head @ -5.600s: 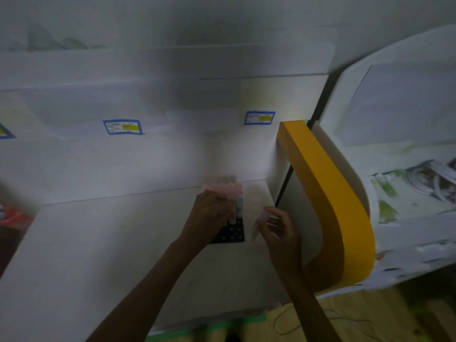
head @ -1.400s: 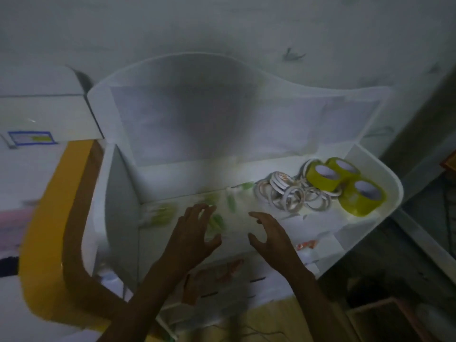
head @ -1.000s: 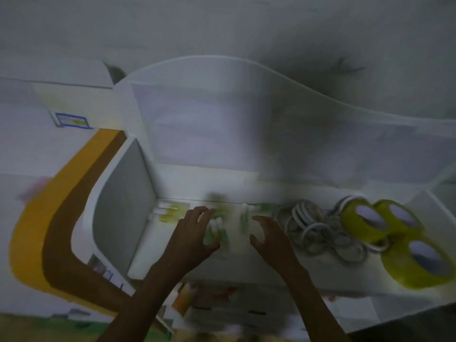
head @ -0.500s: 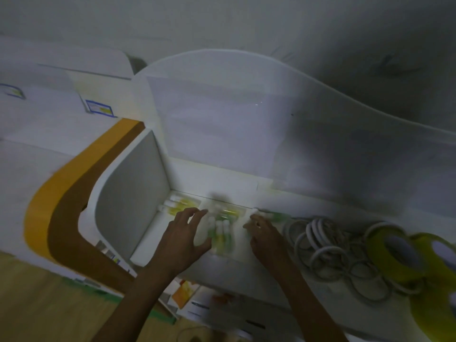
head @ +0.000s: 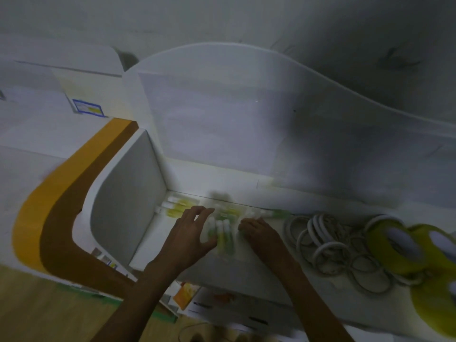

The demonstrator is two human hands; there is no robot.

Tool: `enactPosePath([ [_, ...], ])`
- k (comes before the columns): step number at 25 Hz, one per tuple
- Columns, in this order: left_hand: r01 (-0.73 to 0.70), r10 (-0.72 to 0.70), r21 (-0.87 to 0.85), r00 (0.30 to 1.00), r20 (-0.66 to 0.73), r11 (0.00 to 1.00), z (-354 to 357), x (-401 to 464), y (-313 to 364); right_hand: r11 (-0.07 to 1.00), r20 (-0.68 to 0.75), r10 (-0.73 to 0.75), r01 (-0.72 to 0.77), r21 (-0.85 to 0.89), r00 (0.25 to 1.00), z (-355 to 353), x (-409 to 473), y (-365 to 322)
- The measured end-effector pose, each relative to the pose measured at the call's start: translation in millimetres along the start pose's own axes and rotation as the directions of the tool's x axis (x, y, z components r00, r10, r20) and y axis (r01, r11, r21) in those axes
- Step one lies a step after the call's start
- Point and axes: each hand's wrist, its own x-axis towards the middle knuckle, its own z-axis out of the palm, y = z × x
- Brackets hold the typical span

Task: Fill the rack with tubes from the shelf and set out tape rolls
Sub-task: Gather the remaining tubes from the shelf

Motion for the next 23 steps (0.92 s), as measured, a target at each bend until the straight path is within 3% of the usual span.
enactPosePath([
  [6, 0.010, -0.010, -0.035, 1.000, 0.020, 0.999, 5.9, 0.8, -2.2, 0.999, -0.062, -0.035, 0.037, 0.019, 0.997, 3.1, -3.1, 0.9],
  [11, -0.009, 0.010, -0.046, 1.000, 0.018, 0.999, 12.3, 2.5, 2.3, 0.976, -0.220, 0.056, -0.007, 0.218, 0.974, -12.6, -7.4, 5.3],
  [16, -0.017, 0.018, -0.041, 0.999, 0.027, 0.999, 28.2, 2.6, 14.1, 0.874, -0.185, 0.239, -0.129, 0.468, 0.953, -29.2, -15.8, 5.3],
  [23, 0.039, -0.042, 0.063, 0.998, 0.054, 0.997, 57.0, 1.1, 26.0, 0.759, -0.208, 0.338, -0.135, 0.637, 0.918, -35.9, -30.0, 5.1],
])
